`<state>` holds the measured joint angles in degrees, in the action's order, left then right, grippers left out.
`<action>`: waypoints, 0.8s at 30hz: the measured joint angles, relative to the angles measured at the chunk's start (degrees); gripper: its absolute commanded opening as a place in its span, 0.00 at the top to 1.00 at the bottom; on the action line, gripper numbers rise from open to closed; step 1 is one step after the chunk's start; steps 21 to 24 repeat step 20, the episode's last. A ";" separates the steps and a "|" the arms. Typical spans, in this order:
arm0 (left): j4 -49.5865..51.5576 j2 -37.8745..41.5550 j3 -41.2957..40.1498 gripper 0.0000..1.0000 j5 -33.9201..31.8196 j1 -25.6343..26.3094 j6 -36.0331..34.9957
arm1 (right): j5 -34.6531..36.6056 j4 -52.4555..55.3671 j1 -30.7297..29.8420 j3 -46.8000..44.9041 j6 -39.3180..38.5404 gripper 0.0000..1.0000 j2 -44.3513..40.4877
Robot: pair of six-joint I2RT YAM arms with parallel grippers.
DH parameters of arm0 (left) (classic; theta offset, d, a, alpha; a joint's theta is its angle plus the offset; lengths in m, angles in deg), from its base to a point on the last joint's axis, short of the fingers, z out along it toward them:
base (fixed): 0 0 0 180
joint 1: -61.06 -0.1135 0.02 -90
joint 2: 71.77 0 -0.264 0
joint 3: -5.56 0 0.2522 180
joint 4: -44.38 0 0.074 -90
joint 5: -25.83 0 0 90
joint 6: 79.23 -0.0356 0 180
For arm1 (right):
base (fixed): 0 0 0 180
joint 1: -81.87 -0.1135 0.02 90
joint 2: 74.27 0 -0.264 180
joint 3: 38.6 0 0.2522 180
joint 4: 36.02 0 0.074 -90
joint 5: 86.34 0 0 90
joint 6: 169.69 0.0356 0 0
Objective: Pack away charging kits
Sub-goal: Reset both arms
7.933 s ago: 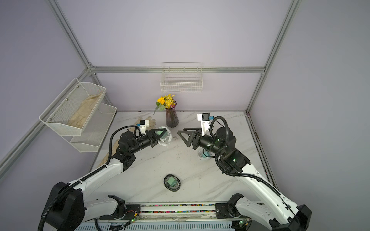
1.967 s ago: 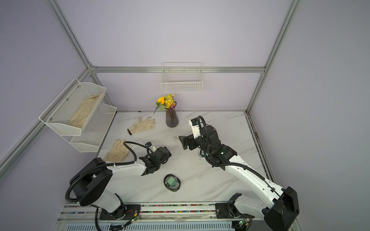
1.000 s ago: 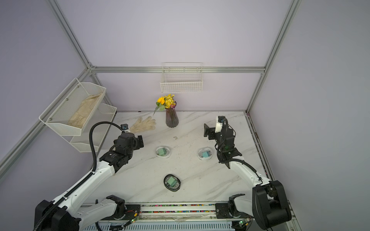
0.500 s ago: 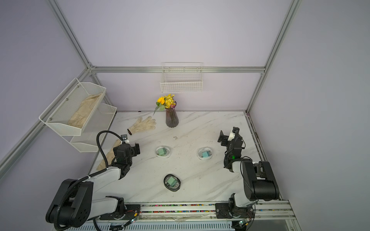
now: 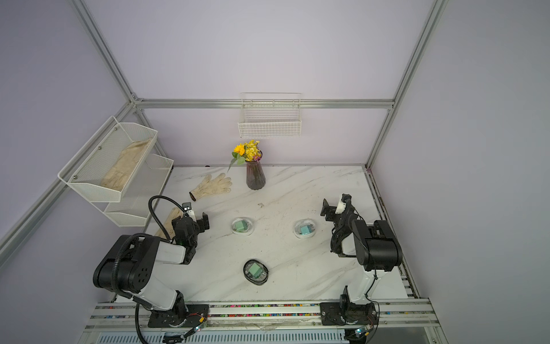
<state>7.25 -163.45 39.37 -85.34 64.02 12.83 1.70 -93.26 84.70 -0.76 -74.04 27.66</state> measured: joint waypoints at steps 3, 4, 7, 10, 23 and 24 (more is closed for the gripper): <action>-0.61 0.02 0.00 0.00 0.61 -0.70 0.02 | 0.59 -0.13 -0.50 0.37 -0.37 0.03 -0.02; -0.63 0.02 0.00 0.00 0.79 -0.72 0.02 | 0.81 -0.11 -0.66 0.46 -0.50 0.03 -0.02; -0.79 0.02 0.00 0.00 1.33 -0.70 0.02 | 1.33 0.00 -1.38 0.87 -0.87 0.03 -0.02; -0.92 0.02 0.00 0.00 1.51 -0.70 0.02 | 1.73 0.33 -1.97 1.25 -1.36 0.03 -0.02; -0.90 0.02 0.00 0.00 1.55 -0.70 0.02 | 3.30 1.88 -2.97 2.71 -2.32 0.03 -0.02; -0.90 0.02 0.00 0.00 1.55 -0.70 0.02 | 3.30 1.88 -2.97 2.71 -2.32 0.03 -0.02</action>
